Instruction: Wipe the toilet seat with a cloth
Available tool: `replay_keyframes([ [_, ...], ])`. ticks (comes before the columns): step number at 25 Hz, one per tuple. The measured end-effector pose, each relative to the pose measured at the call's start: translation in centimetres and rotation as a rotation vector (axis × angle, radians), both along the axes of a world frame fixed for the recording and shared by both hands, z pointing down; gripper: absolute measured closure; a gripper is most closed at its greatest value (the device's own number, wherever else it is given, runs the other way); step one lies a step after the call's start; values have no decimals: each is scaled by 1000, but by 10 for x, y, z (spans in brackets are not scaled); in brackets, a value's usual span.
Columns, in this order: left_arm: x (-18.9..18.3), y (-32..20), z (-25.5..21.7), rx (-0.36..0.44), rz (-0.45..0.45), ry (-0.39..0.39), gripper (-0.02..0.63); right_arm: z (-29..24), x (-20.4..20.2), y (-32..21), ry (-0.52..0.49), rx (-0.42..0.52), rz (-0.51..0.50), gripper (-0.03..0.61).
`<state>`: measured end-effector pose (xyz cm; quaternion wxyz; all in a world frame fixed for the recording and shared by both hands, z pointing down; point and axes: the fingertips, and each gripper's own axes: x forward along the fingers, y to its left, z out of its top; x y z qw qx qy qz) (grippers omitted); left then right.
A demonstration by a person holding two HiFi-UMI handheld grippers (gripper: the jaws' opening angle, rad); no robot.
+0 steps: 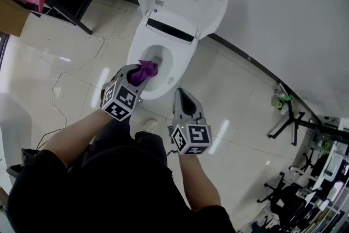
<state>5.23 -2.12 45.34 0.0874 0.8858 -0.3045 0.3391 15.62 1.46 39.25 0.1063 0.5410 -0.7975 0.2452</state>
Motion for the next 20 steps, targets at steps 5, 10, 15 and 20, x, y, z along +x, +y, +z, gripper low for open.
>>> replay_keyframes([
  [5, 0, 58, -83, 92, -32, 66, 514, -55, -3, 45, -4, 67, -71, 563],
  [10, -13, 107, -134, 142, -24, 123, 514, -92, -25, 80, 3, 113, -95, 563],
  [15, -31, 132, -158, 175, 6, 159, 514, -120, -42, 91, 14, 162, -71, 563],
  [20, -60, 139, -175, 204, 32, 175, 514, -140, -61, 92, 16, 193, -30, 565],
])
